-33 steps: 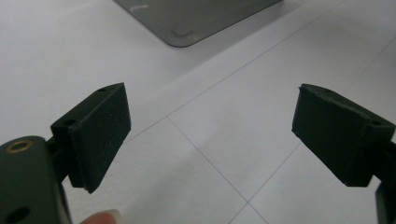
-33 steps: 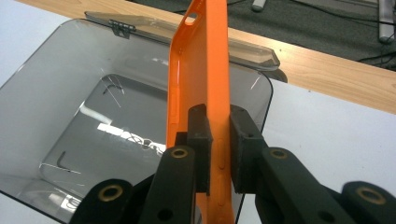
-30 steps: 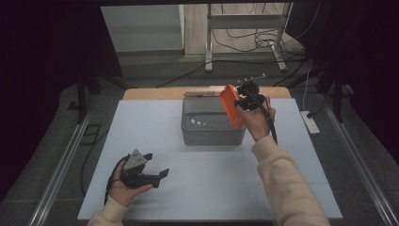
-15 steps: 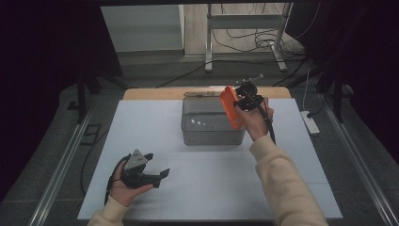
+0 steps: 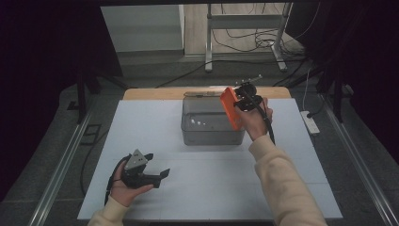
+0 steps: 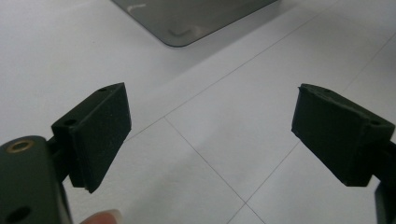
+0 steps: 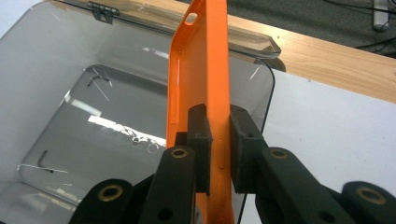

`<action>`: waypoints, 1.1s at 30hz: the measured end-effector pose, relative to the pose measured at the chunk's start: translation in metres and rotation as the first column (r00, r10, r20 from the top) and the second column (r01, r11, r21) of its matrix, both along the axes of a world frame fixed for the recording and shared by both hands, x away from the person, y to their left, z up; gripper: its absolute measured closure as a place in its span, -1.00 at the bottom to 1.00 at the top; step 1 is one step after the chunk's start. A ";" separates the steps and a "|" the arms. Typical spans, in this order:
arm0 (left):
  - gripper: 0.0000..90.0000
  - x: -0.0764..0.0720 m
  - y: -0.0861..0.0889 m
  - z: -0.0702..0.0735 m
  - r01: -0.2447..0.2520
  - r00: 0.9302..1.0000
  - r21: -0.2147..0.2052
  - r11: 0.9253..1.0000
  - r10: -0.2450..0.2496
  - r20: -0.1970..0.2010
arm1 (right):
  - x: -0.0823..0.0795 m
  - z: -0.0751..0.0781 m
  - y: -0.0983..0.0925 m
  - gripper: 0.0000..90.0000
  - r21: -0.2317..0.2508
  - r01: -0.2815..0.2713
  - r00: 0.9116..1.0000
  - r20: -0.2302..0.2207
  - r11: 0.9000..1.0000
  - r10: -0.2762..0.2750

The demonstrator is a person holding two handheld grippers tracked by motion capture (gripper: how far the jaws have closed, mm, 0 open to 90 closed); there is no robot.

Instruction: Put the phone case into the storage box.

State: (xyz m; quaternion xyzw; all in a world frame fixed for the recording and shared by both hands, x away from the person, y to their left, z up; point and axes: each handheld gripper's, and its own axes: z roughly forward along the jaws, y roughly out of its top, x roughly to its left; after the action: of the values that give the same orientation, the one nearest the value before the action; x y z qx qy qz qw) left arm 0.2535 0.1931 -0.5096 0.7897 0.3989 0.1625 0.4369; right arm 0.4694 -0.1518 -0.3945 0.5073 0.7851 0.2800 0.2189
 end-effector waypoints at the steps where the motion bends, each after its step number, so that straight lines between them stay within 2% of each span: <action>1: -0.74 0.000 0.000 0.000 0.000 1.000 0.000 1.000 0.000 0.000 | 0.000 0.000 0.000 0.78 0.003 0.000 1.000 -0.002 1.000 0.000; 20: -0.74 0.000 0.000 0.000 -0.001 1.000 0.002 1.000 0.001 0.000 | 0.005 -0.013 -0.006 0.78 -0.012 0.023 0.999 -0.028 1.000 -0.024; 33: -0.74 0.000 0.000 0.000 -0.001 1.000 0.001 1.000 0.001 -0.001 | 0.007 -0.019 -0.001 0.78 -0.028 0.026 0.999 -0.042 0.999 -0.027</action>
State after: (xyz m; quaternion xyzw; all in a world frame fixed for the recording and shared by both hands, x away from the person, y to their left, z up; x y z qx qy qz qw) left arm 0.2538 0.1932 -0.5100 0.7900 0.3993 0.1625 0.4360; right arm 0.4767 -0.1527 -0.4136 0.5204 0.7866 0.2553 0.2127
